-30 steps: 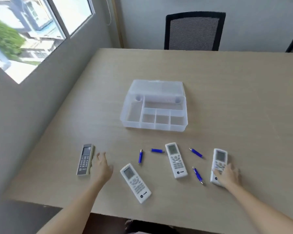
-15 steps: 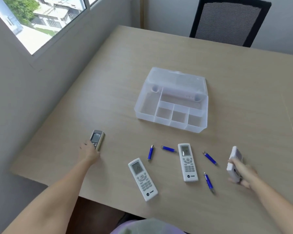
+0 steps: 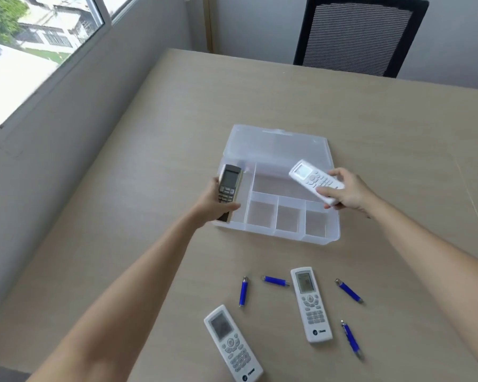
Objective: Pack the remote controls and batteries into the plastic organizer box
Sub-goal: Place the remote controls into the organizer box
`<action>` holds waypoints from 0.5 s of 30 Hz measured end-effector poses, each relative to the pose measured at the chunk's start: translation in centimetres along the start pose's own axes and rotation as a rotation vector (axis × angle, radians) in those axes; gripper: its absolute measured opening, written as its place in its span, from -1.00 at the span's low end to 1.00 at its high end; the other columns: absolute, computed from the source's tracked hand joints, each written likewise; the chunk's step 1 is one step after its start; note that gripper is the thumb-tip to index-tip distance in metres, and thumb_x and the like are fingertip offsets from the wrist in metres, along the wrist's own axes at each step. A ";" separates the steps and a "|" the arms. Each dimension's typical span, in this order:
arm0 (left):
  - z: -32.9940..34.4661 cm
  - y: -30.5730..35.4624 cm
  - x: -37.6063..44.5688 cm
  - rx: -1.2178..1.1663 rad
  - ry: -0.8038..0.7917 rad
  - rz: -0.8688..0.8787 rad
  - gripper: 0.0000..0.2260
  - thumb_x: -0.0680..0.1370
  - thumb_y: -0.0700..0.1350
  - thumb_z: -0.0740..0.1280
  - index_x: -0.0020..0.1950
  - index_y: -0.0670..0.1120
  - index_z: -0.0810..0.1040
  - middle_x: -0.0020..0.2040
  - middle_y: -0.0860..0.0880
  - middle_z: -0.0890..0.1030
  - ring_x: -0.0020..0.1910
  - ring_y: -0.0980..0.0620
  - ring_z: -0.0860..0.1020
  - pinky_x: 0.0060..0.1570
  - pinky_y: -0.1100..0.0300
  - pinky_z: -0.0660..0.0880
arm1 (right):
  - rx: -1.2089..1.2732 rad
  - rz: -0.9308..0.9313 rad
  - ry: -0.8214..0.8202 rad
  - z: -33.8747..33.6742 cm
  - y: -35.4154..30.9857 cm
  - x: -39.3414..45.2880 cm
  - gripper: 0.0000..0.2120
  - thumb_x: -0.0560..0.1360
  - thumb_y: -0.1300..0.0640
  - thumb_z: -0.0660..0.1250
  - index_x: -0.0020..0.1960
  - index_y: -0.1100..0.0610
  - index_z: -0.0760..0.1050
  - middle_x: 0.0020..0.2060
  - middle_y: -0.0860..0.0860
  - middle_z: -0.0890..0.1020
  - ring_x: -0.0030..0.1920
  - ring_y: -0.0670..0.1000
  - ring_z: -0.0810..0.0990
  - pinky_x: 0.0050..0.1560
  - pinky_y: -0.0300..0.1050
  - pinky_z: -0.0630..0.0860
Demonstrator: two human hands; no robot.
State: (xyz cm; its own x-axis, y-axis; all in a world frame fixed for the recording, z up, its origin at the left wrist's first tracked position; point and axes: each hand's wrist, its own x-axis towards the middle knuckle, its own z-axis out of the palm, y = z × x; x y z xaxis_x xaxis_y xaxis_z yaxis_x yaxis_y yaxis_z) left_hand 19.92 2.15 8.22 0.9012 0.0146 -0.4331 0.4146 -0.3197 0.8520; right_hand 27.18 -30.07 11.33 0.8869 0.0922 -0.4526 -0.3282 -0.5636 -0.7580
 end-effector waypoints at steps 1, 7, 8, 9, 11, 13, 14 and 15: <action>0.7 -0.2 1.6 -0.009 -0.023 -0.035 -0.39 0.44 -0.22 0.46 0.37 -0.15 0.20 0.09 -0.08 0.47 0.02 -0.01 0.49 -0.12 0.17 0.50 | -0.078 -0.014 -0.019 0.5 -0.3 1.3 -0.59 0.42 0.13 0.45 0.19 0.06 0.35 -0.10 0.03 0.63 -0.35 0.13 0.67 -0.42 -0.12 0.54; 2.7 -3.6 6.9 0.105 -0.021 -0.241 -0.48 0.47 -0.22 0.41 0.32 -0.21 0.23 0.05 -0.13 0.46 -0.02 -0.09 0.49 -0.01 0.01 0.52 | -0.244 -0.034 -0.116 2.7 1.7 8.1 -0.77 0.45 0.14 0.41 0.09 0.01 0.53 0.04 0.17 0.63 -0.26 0.05 0.52 -0.34 -0.11 0.49; 2.8 -3.9 7.2 0.123 -0.041 -0.249 -0.53 0.49 -0.23 0.38 0.31 -0.22 0.24 0.03 -0.13 0.45 -0.03 -0.10 0.49 -0.04 0.01 0.52 | -0.232 -0.034 -0.129 3.0 2.0 8.8 -0.79 0.46 0.15 0.40 0.09 0.02 0.55 0.01 0.18 0.65 -0.25 0.03 0.52 -0.33 -0.15 0.48; 3.0 -4.0 7.6 0.132 -0.060 -0.254 -0.57 0.51 -0.24 0.34 0.30 -0.22 0.24 0.02 -0.14 0.45 -0.04 -0.11 0.49 -0.08 0.02 0.52 | -0.220 -0.023 -0.143 3.3 2.4 9.4 -0.79 0.47 0.17 0.38 0.10 0.06 0.56 -0.08 0.16 0.66 -0.28 -0.01 0.50 -0.36 -0.22 0.46; 3.3 -4.1 8.0 0.177 -0.081 -0.260 -0.64 0.54 -0.25 0.27 0.29 -0.22 0.26 0.07 -0.18 0.47 -0.03 -0.15 0.50 -0.09 0.01 0.55 | -0.202 0.018 -0.166 4.1 3.0 10.1 -0.75 0.48 0.18 0.36 0.15 0.07 0.58 -0.25 0.06 0.60 -0.36 -0.06 0.44 -0.47 -0.30 0.37; 3.7 -4.2 8.4 0.331 -0.074 -0.255 -0.71 0.55 -0.21 0.22 0.25 -0.24 0.31 0.20 -0.26 0.46 0.05 -0.21 0.52 0.08 -0.07 0.54 | -0.235 0.017 -0.171 5.1 3.2 10.5 -0.75 0.48 0.16 0.36 0.16 0.02 0.59 -0.23 0.03 0.60 -0.33 -0.05 0.47 -0.35 -0.28 0.39; 3.9 -4.1 8.5 0.441 -0.069 -0.252 -0.73 0.56 -0.20 0.18 0.24 -0.26 0.33 0.24 -0.28 0.42 0.06 -0.24 0.50 0.16 -0.07 0.50 | -0.277 -0.002 -0.167 5.7 3.2 10.6 -0.73 0.48 0.15 0.36 0.18 0.02 0.59 -0.16 0.03 0.63 -0.22 -0.02 0.53 -0.21 -0.23 0.43; 4.1 -4.0 8.5 0.541 -0.060 -0.255 -0.73 0.57 -0.20 0.14 0.24 -0.28 0.34 0.27 -0.30 0.37 0.07 -0.26 0.48 0.20 -0.06 0.46 | -0.335 -0.028 -0.151 6.4 3.2 10.7 -0.70 0.48 0.14 0.35 0.21 0.03 0.58 -0.05 0.04 0.65 -0.03 0.02 0.56 -0.03 -0.20 0.43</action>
State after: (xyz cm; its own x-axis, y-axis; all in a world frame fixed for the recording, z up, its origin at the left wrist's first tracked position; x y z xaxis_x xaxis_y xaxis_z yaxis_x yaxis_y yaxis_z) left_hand 25.40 -0.33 -0.04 0.7662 0.1058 -0.6339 0.4797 -0.7505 0.4546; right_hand 33.52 -25.62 1.07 0.8275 0.2174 -0.5176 -0.1578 -0.7947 -0.5861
